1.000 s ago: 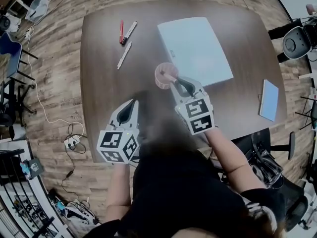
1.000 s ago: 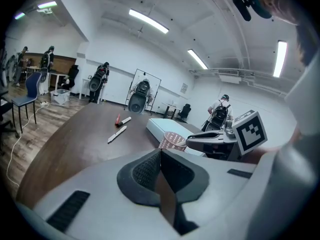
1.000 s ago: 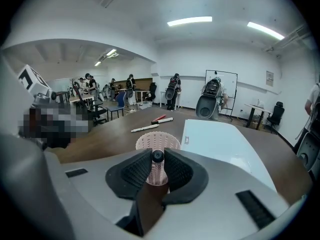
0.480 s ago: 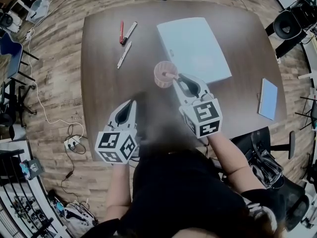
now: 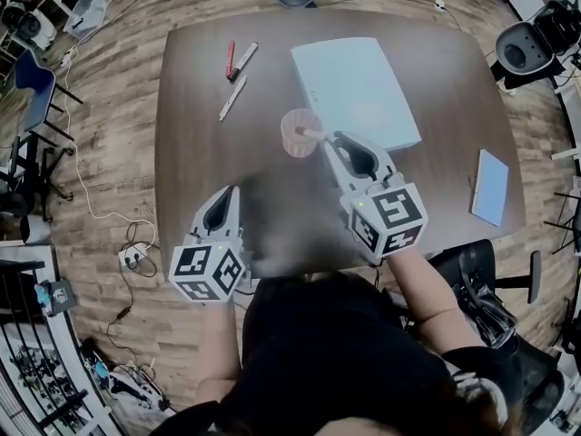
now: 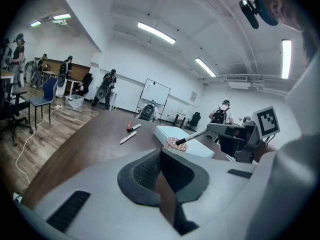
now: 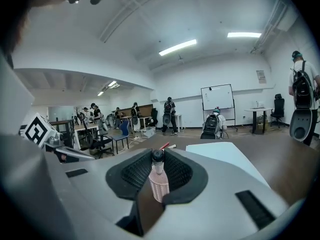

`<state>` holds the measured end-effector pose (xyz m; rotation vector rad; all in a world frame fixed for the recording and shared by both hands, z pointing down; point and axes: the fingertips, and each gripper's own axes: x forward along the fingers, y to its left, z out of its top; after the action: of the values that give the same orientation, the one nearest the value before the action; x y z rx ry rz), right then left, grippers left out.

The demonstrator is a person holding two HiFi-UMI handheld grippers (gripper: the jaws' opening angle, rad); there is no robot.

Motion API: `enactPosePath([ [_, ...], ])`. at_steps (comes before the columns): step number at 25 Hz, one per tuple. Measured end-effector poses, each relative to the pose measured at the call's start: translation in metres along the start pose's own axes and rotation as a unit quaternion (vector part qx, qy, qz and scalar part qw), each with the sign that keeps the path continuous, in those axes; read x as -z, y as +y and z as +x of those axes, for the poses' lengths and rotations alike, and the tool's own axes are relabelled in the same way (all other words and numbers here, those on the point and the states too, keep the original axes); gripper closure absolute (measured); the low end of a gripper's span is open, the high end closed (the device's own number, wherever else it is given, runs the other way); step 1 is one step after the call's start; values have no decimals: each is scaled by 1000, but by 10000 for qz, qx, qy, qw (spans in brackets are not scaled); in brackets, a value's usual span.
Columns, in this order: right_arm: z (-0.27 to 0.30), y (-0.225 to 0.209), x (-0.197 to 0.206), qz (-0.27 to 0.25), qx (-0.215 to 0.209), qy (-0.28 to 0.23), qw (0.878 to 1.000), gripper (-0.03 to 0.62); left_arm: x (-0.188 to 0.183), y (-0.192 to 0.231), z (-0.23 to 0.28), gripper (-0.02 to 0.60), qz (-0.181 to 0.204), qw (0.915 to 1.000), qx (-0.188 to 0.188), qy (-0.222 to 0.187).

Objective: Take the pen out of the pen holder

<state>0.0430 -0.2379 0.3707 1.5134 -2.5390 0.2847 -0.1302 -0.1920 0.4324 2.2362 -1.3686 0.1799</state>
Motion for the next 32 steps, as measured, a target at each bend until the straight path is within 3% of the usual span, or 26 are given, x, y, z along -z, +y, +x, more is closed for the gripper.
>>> enactPosePath([
  [11, -6, 39, -19, 209, -822, -467, 9953, 504, 13, 9, -28, 566, -165, 9988, -451, -101],
  [25, 25, 101, 56, 196, -1858, 539, 9809, 505, 28, 29, -49, 566, -326, 9953, -909, -109],
  [32, 30, 117, 82, 115, -2111, 665, 9751, 505, 41, 36, -54, 566, -431, 9933, -1073, -40],
])
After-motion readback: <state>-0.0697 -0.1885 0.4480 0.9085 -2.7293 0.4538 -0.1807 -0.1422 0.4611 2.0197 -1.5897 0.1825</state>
